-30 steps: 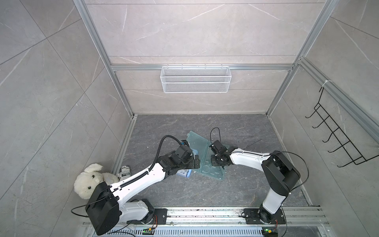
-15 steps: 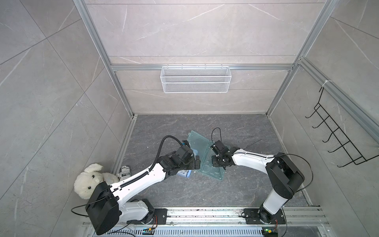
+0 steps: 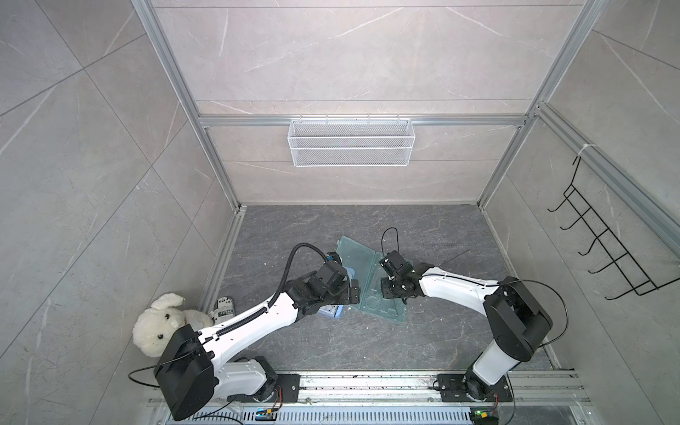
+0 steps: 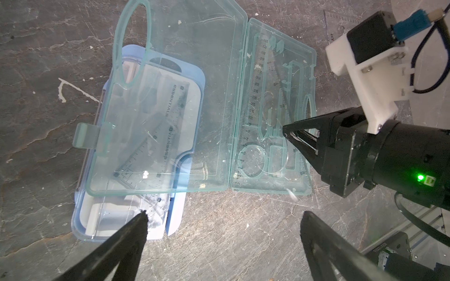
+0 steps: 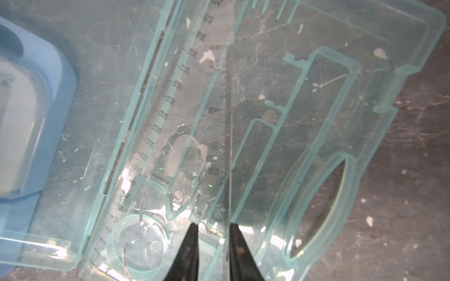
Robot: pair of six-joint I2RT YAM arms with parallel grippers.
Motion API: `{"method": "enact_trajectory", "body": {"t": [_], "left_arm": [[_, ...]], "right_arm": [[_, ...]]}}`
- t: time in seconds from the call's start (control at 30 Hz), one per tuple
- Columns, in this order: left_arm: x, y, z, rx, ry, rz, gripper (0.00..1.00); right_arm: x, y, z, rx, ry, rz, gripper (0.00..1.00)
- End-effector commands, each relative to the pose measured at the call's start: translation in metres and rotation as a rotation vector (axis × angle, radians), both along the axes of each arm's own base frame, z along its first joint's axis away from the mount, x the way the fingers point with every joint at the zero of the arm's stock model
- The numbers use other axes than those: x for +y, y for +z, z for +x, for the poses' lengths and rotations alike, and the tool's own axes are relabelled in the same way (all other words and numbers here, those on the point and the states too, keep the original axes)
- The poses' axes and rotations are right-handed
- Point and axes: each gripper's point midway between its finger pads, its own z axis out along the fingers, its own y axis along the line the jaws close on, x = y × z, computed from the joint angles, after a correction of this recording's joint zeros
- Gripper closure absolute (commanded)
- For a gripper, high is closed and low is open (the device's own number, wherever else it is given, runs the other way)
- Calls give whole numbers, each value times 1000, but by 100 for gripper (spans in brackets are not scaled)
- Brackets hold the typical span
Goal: Open the ruler set and take out the ruler
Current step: Pick up the ruler from the ruler set box.
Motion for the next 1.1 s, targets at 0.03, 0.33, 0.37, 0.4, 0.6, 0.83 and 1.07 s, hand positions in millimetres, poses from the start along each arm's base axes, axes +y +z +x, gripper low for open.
{"method": "enact_trajectory", "body": {"t": [0.03, 0.33, 0.37, 0.4, 0.6, 0.83, 1.07], "left_arm": [[-5, 20, 7, -43, 15, -28, 1], [-5, 29, 11, -80, 4, -3, 1], [-5, 29, 11, -80, 4, -3, 0], [-5, 29, 11, -79, 4, -3, 1], [-6, 26, 11, -74, 3, 1, 1], [-6, 26, 11, -73, 3, 2, 0], [-5, 24, 11, -72, 4, 6, 0]], "right_arm": [[-12, 10, 0, -19, -22, -22, 84], [-32, 15, 4, -21, -81, -4, 85], [-32, 14, 4, -20, -84, 2, 85], [-31, 14, 4, -16, -81, 8, 85], [-24, 6, 0, 13, -75, 48, 85], [-14, 16, -2, 7, -60, 122, 84], [6, 27, -3, 17, -24, 232, 83]]}}
